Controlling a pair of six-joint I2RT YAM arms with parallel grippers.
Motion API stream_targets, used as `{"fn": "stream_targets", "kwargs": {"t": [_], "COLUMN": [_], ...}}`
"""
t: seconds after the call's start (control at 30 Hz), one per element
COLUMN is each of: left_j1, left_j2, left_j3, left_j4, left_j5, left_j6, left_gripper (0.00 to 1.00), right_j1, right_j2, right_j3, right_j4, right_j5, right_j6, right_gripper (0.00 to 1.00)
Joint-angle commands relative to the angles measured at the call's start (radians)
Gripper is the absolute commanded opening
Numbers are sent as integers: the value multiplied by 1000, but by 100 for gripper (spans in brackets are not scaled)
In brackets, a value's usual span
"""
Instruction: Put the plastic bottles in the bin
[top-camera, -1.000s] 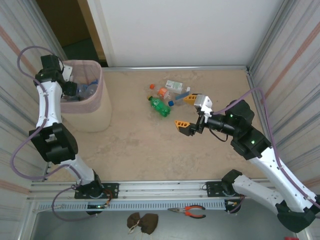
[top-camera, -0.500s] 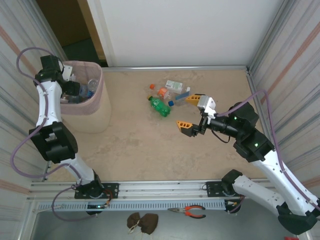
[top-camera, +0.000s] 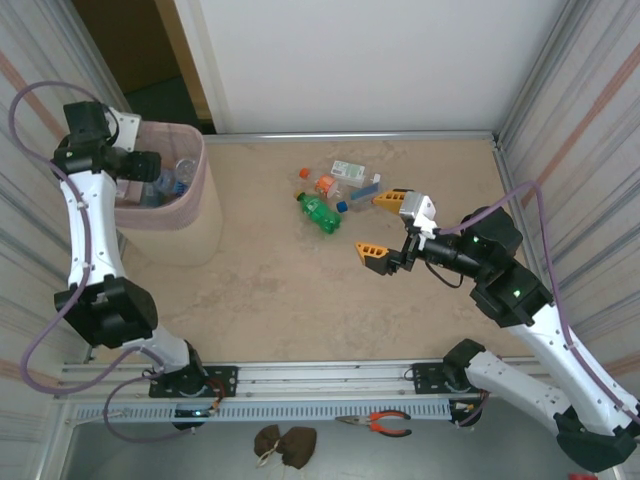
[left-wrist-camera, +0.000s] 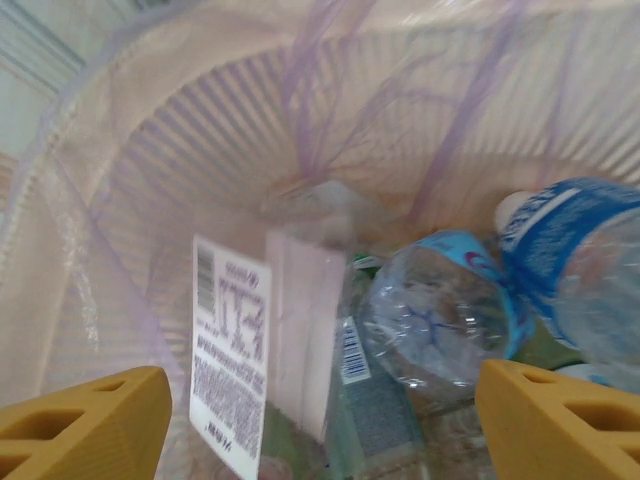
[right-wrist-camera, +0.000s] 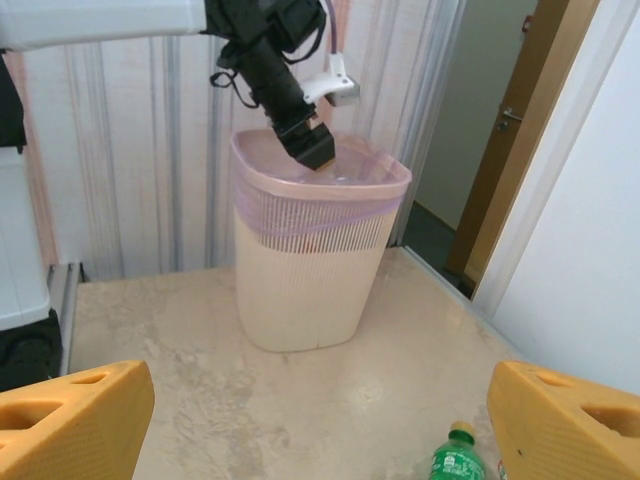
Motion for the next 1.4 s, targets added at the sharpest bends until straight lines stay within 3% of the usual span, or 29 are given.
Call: {"fn": "stream_targets", "kwargs": {"t": [0.0,0.1,0.33,0.5,0.67,1.03,1.37], "left_j1": [-43,-64,-132,-135,-125,-85,-70], "left_j2": [-13,4,46,65,30,-42,-145], "left_j3": [79,135,155,103,4,-198,-123], "left_j4": [-79,-125,-161,-181,-171,-129,-87], "left_j5": [98,207,321,265,212,230,301], "left_j6": [10,-4,-18,-27,-30,-47,-86], "left_gripper": [77,71,58,46,41,39,50], "right_j1": [7,18,41,48,52,64,66], "right_j2": [-17,-20,-26,-36,-39,-26,30], "right_j3": [34,39,40,40,38,36,70], "right_j4": [-12,-15,-20,-37,-41,-39,-54], "right_j5": [15,19,42,53,56,67,157], "right_j6": [33,33,30,21,23,24,61], "right_gripper": [85,85,84,84,84,84,84]}}
